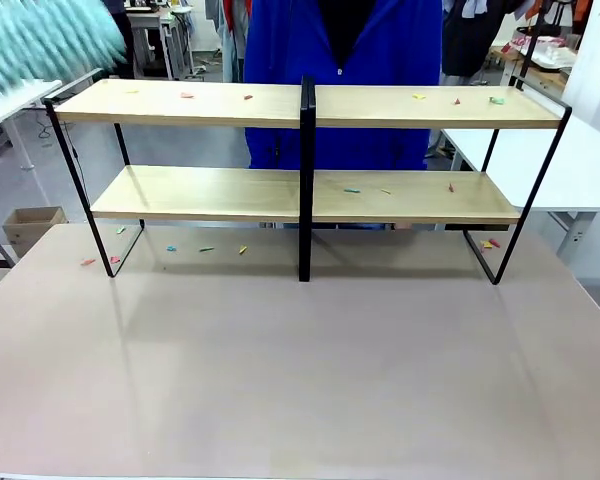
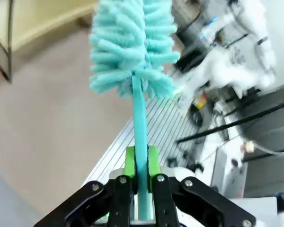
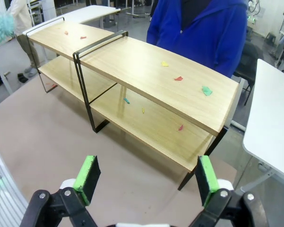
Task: Clean the shelves.
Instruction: Clean a randomly selected level of the Shelf with the Duster.
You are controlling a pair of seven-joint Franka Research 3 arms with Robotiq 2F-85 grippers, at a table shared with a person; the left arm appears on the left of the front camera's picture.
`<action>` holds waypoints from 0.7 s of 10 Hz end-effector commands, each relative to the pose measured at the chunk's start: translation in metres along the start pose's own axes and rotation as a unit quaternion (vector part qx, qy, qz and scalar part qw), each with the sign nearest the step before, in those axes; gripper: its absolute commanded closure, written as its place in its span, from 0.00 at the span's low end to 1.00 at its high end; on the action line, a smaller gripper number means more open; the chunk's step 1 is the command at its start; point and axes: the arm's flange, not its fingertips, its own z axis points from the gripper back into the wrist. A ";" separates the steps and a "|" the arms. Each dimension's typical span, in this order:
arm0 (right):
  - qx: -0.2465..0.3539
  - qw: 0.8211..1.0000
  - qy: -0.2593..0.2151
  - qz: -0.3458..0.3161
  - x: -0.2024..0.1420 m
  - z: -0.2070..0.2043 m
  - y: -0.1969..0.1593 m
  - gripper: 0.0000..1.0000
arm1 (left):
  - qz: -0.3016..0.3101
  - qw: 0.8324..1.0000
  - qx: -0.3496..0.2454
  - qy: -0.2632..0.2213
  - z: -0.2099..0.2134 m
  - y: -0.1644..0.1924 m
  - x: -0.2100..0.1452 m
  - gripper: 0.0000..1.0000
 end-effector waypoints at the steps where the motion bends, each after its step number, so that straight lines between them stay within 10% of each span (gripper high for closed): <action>1: 0.000 1.000 0.000 0.000 0.000 0.001 0.000 0.00 | -0.017 0.985 -0.100 -0.140 0.034 0.025 0.013 0.88; 7: 0.000 1.000 0.000 0.000 0.000 0.001 0.000 0.00 | 0.006 0.989 -0.062 -0.133 0.052 0.018 -0.010 0.88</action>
